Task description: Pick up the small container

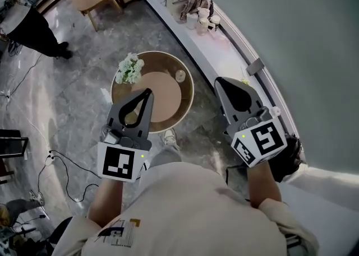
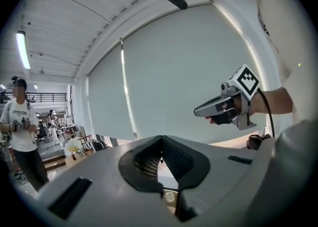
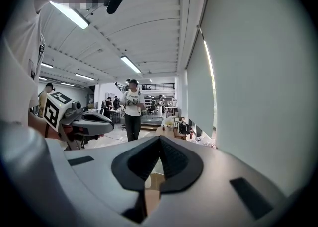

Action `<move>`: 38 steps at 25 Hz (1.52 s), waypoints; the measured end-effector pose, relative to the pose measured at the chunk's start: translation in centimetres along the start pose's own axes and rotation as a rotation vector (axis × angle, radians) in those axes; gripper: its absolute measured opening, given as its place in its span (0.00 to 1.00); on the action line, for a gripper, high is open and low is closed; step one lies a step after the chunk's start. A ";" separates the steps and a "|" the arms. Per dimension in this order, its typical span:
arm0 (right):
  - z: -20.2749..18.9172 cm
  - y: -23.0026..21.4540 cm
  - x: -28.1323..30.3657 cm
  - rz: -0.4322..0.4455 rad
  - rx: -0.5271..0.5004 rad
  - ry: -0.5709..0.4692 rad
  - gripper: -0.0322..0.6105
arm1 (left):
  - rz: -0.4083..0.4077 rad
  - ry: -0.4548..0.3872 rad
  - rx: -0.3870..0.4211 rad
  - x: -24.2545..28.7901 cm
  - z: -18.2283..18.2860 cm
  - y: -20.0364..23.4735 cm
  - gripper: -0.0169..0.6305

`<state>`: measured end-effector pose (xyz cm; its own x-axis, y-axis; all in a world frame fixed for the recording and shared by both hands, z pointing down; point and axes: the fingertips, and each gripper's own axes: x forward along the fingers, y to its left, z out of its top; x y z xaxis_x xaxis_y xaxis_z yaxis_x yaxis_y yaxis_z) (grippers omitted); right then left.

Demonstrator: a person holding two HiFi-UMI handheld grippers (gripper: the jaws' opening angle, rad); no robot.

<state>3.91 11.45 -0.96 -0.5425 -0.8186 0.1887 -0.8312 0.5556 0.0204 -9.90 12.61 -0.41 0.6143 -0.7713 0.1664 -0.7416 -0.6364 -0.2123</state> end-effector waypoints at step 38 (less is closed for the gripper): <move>-3.9 -11.2 16.2 0.095 0.037 0.091 0.06 | 0.084 0.044 -0.040 15.1 -4.7 8.9 0.04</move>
<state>4.85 -7.47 5.71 -0.6071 -0.7451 0.2761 -0.7815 0.6227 -0.0379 -8.53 -4.73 4.73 0.5378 -0.8209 0.1924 -0.8007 -0.5687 -0.1883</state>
